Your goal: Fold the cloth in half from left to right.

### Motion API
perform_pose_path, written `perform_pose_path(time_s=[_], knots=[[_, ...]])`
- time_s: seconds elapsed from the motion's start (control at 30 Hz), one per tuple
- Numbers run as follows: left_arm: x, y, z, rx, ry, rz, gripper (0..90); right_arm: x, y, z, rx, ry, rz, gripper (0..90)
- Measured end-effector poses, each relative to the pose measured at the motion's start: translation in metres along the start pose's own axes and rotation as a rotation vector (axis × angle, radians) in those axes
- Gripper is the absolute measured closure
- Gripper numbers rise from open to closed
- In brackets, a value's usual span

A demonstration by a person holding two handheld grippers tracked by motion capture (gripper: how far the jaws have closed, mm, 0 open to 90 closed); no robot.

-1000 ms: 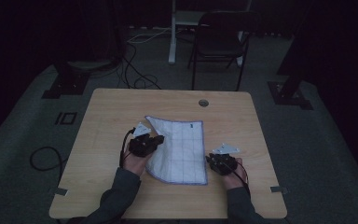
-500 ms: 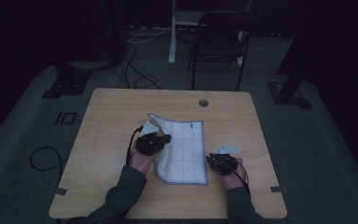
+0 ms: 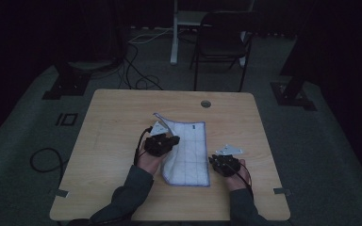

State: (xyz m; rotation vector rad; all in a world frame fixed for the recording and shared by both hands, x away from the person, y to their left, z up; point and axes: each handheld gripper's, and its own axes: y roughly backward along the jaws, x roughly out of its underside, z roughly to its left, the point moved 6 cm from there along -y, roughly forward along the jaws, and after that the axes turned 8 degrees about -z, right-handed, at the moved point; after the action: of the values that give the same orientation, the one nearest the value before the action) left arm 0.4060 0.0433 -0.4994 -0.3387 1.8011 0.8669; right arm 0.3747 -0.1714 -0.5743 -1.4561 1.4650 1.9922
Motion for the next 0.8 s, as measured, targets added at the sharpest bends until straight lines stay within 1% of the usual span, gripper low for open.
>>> perform_pose_path(time_s=[0.5, 0.8], knots=[[-0.004, -0.012, -0.008, 0.018, -0.003, 0.0, 86.3, 0.0, 0.0, 0.0, 0.002, -0.001, 0.002, 77.7], [-0.001, -0.021, -0.013, 0.033, -0.003, 0.013, 86.2, 0.001, 0.001, -0.001, 0.005, -0.006, 0.003, 77.9]])
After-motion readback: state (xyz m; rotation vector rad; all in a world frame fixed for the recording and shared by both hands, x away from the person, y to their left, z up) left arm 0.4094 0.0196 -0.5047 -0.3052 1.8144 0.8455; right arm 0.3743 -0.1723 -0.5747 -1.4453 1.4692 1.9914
